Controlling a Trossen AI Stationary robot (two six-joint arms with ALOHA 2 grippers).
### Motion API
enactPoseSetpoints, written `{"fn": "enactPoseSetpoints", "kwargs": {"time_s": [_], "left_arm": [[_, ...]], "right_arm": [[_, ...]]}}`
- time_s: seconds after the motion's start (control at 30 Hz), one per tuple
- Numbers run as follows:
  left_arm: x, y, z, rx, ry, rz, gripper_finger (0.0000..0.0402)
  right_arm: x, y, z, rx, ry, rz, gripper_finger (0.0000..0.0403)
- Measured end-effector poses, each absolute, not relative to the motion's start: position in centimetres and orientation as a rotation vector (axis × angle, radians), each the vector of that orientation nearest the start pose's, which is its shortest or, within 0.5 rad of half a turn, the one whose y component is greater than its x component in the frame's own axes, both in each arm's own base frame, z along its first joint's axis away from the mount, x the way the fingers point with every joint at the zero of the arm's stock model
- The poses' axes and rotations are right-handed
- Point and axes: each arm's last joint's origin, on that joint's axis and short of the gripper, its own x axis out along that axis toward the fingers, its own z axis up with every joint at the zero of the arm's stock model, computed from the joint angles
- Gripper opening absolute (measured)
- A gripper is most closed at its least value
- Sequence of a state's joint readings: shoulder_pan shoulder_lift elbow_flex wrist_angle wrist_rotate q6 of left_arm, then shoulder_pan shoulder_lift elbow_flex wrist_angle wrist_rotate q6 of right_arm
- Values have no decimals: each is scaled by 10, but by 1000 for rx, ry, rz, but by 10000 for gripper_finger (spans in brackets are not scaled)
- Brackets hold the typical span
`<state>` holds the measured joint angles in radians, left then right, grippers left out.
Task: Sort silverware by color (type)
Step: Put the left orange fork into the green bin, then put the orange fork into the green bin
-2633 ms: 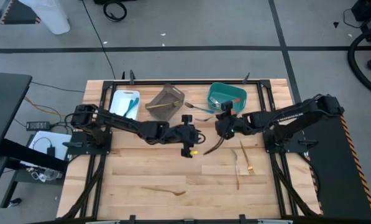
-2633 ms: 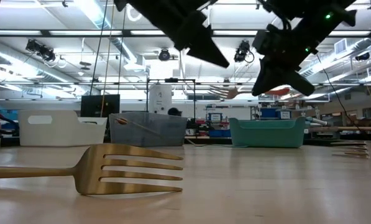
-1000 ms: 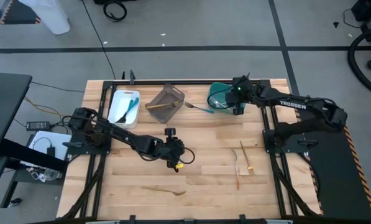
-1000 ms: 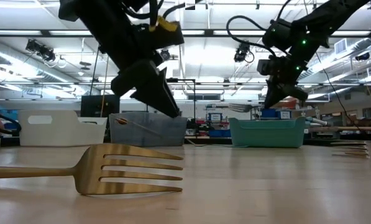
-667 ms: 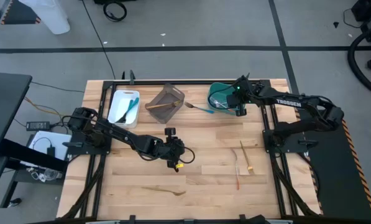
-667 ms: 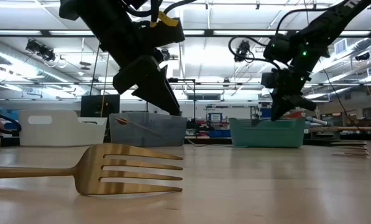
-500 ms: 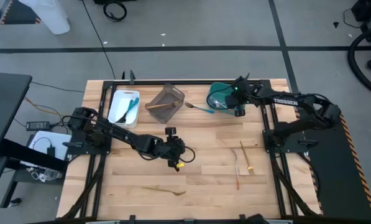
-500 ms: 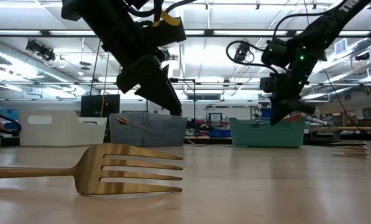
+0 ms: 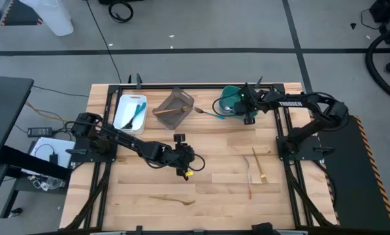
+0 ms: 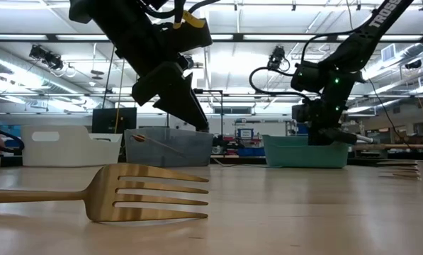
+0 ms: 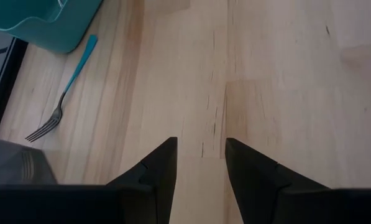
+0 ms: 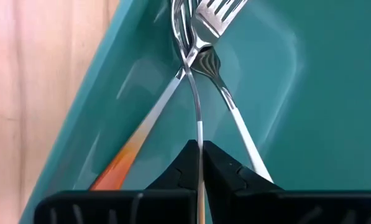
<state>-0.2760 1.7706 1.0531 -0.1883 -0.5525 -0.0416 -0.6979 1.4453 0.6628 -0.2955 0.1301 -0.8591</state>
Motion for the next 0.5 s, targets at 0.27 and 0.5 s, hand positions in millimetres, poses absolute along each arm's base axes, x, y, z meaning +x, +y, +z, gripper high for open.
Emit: {"fn": "enactPoseSetpoints", "kwargs": {"time_s": [0.27,0.5], "left_arm": [[344,-82,174,336,827,270,144],[344,-82,174,353,830,264,144]], "right_arm": [[187,-162,153,-398,1266,-272,58],[184,-160,168,-436,1229,-326,102]]}}
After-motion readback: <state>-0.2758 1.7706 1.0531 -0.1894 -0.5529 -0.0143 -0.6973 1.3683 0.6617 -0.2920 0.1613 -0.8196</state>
